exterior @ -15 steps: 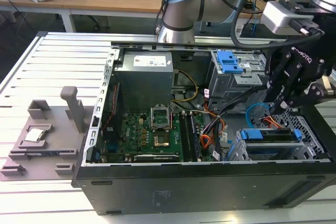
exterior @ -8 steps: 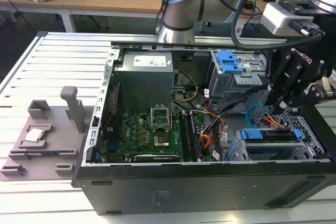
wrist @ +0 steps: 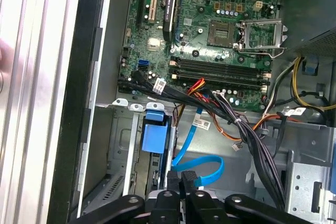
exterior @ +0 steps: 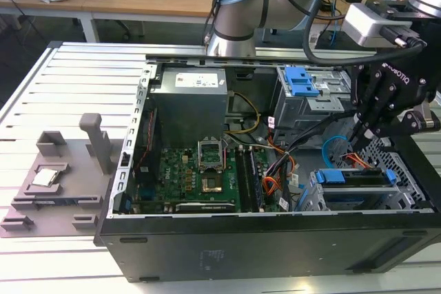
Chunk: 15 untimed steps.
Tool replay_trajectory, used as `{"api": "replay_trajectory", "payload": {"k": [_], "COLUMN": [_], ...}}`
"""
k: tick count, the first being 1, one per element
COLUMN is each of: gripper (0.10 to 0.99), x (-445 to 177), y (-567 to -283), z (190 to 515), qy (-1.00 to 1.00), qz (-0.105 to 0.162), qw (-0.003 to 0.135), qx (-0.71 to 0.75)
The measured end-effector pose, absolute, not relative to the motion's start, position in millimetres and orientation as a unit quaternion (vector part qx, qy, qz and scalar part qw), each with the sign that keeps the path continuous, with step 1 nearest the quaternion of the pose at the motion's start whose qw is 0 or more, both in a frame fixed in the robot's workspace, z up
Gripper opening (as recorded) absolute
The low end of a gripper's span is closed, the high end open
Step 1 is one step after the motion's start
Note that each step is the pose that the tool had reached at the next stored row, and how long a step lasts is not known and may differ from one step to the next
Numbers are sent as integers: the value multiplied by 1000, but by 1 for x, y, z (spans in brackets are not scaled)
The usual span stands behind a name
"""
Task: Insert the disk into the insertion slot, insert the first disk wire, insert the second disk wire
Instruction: 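Insert the second disk wire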
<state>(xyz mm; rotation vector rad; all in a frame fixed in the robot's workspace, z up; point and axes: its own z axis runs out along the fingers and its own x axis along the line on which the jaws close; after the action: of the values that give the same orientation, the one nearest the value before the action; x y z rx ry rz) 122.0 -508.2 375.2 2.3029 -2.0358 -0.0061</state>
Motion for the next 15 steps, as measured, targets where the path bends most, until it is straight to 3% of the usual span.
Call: {"api": "replay_trajectory", "payload": {"k": [4, 6, 15], "gripper": [169, 294, 294], "x": [122, 122, 120], "y": [-508, -508, -508], "z": [375, 375, 370], "qy": [-662, -662, -662], "qz": [-2, -2, -1], "qw": [34, 34, 35], "qx": [749, 749, 749]}}
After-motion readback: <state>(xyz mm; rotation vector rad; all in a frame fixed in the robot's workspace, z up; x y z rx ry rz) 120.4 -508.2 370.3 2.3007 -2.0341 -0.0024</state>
